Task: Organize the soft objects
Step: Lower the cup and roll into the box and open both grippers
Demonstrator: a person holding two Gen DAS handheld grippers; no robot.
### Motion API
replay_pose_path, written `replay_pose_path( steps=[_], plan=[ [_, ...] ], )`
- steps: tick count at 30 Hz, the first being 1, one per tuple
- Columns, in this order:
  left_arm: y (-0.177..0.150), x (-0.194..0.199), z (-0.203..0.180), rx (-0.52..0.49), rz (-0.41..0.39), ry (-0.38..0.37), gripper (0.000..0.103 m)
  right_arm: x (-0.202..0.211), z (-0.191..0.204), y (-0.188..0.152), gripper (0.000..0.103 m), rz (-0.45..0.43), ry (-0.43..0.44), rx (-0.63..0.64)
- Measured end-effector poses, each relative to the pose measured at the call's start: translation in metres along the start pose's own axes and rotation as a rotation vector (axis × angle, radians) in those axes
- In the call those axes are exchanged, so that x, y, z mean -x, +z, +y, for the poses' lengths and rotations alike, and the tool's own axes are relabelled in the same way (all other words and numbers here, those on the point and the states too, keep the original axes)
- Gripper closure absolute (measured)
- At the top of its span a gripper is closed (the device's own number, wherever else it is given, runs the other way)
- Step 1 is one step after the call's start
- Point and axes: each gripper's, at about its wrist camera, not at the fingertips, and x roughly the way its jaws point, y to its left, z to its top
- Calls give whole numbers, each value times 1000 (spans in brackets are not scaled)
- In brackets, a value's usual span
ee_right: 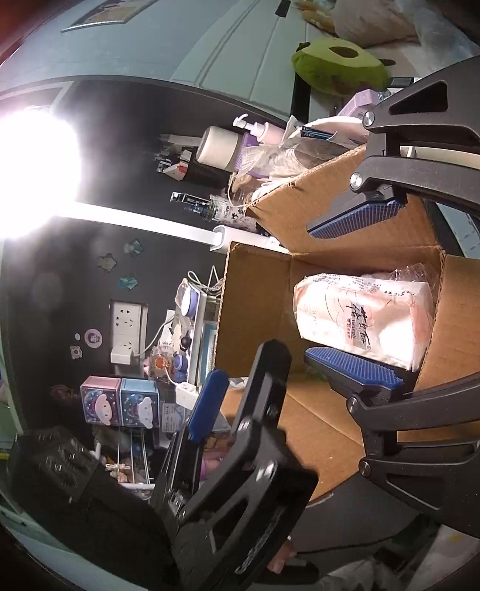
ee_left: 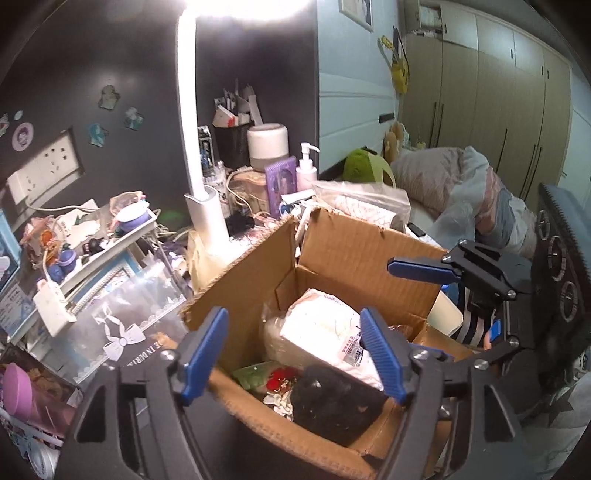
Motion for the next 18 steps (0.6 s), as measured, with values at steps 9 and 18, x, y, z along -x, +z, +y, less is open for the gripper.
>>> replay_pose_path(
  steps=[9,18],
  plan=[
    [-21,54,15,82,-146,114,5,8,6,14,27,-55,103,9],
    [-64,101,39,222,-255,325,1,31,20,32,8,-218,206,54]
  ],
)
